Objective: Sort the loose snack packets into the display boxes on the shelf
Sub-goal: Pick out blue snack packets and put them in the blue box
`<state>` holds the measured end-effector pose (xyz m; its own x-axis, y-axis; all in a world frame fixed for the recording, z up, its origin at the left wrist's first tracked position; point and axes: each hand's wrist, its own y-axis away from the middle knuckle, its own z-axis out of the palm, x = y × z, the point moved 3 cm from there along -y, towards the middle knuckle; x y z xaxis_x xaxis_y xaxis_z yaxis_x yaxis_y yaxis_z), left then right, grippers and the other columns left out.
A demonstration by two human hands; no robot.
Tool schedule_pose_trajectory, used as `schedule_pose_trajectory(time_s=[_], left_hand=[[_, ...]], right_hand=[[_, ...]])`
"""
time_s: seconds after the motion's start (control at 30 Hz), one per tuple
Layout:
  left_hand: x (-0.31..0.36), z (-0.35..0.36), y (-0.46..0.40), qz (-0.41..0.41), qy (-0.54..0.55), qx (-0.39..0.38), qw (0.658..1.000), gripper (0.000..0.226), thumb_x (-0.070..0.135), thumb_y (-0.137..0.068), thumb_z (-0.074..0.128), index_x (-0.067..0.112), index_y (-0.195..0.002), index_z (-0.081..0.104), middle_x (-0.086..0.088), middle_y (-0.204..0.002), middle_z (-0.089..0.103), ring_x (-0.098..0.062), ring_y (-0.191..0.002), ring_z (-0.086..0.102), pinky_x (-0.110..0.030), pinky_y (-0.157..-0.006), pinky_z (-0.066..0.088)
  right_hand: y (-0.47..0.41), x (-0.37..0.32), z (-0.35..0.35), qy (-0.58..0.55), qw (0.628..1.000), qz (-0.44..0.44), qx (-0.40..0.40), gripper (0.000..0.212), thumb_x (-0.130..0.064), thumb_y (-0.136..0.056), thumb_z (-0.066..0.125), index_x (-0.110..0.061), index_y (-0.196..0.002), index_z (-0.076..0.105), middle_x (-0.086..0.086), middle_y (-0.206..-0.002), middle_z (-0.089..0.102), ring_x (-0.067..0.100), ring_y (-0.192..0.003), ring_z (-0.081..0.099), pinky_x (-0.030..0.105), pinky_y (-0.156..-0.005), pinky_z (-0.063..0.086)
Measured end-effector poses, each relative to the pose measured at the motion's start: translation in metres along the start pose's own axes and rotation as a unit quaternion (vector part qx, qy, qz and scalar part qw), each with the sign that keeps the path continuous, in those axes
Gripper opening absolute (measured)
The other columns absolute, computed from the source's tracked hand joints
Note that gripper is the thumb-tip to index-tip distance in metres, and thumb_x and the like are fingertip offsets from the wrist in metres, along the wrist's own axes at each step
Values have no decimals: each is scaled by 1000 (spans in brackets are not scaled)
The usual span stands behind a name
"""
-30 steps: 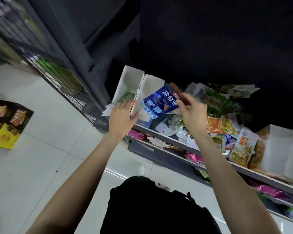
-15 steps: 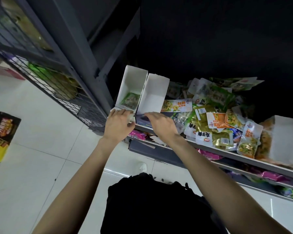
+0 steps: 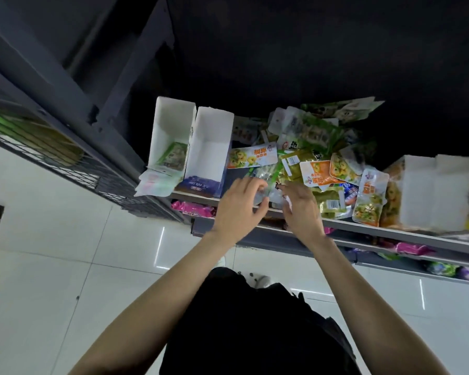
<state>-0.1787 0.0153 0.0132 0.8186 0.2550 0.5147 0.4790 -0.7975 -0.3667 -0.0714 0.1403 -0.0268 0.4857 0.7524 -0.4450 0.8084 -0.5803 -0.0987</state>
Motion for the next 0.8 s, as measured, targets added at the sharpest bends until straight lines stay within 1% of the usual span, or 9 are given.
schedule_pose_trajectory(time_s=[0.1,0.23,0.37,0.43,0.53,0.6,0.67,0.73,0.8], left_hand=[[-14,51,-11,-81,-109,-94,986,35,44,-82,63,16,-99,51,1,-90,59,-16,-79,57,-25,-63,49],[-37,89,-19,-155,-196,-212,945,57,55,-80,62,15,-117,45,-6,-114,57,-24,-102,56,-37,-87,48],[-43,104,-33,-175,-243,-275,913,76,56,-75,66,15,-131,36,-9,-125,51,-28,-112,54,-45,-100,39],[-40,104,-38,-162,-263,-291,906,68,50,-78,66,17,-131,40,-8,-126,52,-28,-111,56,-47,-102,35],[-34,98,-41,-127,-262,-254,922,29,24,-86,60,22,-114,58,-1,-112,65,-20,-99,63,-41,-99,35],[-28,88,-41,-110,-265,-208,935,23,16,-87,57,25,-106,64,1,-96,71,-19,-87,66,-36,-96,36],[-18,71,-42,-94,-246,-135,955,18,16,-85,62,24,-98,69,0,-83,73,-20,-77,68,-33,-92,40],[-8,51,-48,-56,-193,-48,978,10,19,-81,70,24,-88,73,1,-76,73,-19,-67,68,-32,-83,48],[2,27,-57,-5,-129,-23,991,10,22,-80,71,25,-90,72,5,-77,73,-15,-64,67,-32,-75,54]], right_hand=[[7,29,0,57,997,15,-52,46,0,-79,65,-10,-123,59,14,-133,52,36,-127,42,52,-101,42],[8,47,6,82,989,15,-120,43,-15,-92,55,-17,-134,50,9,-147,38,29,-138,30,46,-112,26],[8,56,12,77,984,12,-159,45,-24,-97,47,-22,-141,40,3,-153,28,23,-142,20,39,-116,14],[7,58,11,72,984,9,-163,45,-25,-97,46,-23,-141,39,3,-153,26,23,-143,19,40,-117,13],[6,60,9,77,982,0,-171,44,-26,-98,44,-23,-141,38,2,-154,25,22,-143,18,39,-116,11],[5,62,8,67,981,2,-183,44,-27,-98,44,-22,-141,39,2,-153,26,21,-143,19,39,-116,12],[4,61,5,38,983,6,-182,45,-28,-97,46,-21,-140,39,2,-151,31,22,-141,25,40,-115,16],[-2,55,-7,-10,993,-4,-121,48,-24,-93,55,-18,-139,42,6,-144,41,27,-133,37,42,-111,28],[-15,42,-28,-53,998,-34,-18,54,-19,-86,65,-12,-135,46,9,-136,49,30,-125,45,44,-105,37]])
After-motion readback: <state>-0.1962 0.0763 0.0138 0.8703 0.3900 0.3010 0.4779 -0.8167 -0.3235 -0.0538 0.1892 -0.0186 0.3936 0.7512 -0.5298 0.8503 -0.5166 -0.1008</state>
